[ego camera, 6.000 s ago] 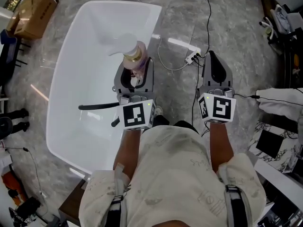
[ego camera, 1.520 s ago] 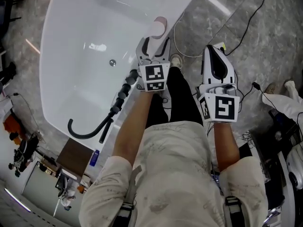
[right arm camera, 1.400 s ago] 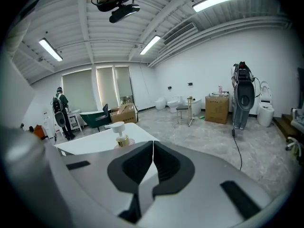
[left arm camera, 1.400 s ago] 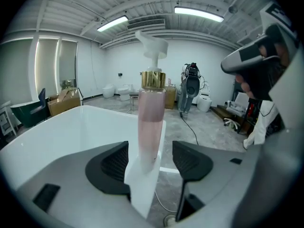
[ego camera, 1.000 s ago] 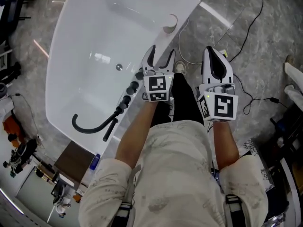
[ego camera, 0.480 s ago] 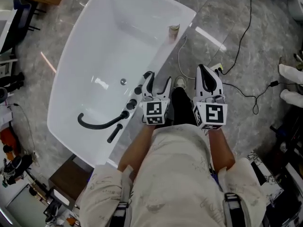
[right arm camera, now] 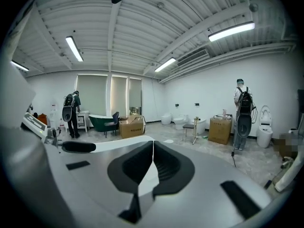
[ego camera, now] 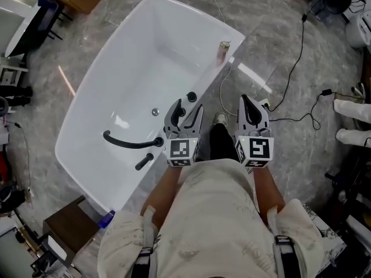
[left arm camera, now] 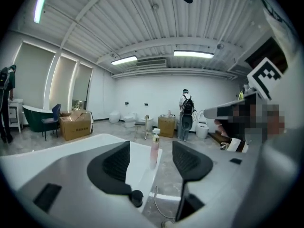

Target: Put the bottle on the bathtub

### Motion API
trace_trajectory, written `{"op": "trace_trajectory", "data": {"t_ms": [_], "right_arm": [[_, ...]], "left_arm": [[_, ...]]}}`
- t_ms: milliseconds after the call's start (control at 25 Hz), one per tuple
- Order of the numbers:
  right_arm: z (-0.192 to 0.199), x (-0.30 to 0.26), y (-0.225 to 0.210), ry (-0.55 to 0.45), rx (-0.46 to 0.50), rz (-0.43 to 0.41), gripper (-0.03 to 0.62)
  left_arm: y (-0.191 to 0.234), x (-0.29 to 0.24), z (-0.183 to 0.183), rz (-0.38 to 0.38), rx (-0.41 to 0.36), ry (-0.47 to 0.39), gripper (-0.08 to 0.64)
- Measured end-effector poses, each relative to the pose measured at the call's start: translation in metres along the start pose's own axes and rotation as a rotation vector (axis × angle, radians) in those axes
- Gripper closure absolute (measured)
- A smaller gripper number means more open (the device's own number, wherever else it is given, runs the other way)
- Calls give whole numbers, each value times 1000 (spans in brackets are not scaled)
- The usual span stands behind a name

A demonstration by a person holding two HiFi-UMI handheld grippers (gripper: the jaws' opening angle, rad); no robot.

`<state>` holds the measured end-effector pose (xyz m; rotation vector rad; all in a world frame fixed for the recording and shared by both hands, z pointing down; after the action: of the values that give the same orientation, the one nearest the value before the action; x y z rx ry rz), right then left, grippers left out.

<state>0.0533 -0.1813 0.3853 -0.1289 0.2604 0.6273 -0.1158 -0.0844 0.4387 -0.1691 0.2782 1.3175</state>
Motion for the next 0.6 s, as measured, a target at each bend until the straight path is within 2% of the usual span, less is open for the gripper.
{"op": "trace_trajectory", "data": {"t_ms": [120, 320, 480, 600], "right_arm": [[-17, 9, 19, -46, -5, -10, 601], [-50, 18, 37, -118, 32, -1, 601], [-77, 39, 35, -177, 47, 43, 601], [-94, 54, 29, -213, 60, 84, 601]], "left_arm": [[10, 21, -24, -6, 8, -76, 285], [31, 46, -61, -5, 23, -149, 285], [41, 71, -96, -30, 15, -213, 287], [51, 88, -121, -78, -17, -271, 295]]}}
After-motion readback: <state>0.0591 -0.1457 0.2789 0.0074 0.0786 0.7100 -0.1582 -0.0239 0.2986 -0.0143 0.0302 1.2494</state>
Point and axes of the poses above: the fingertips, and each gripper's own axes: x backward along the fingers, y to its left, z out of its underside, the point moved 6 cm from there along x, backward along the fingers, and after that the axes turned 9 degrees about -z, right-handed, at the moved point
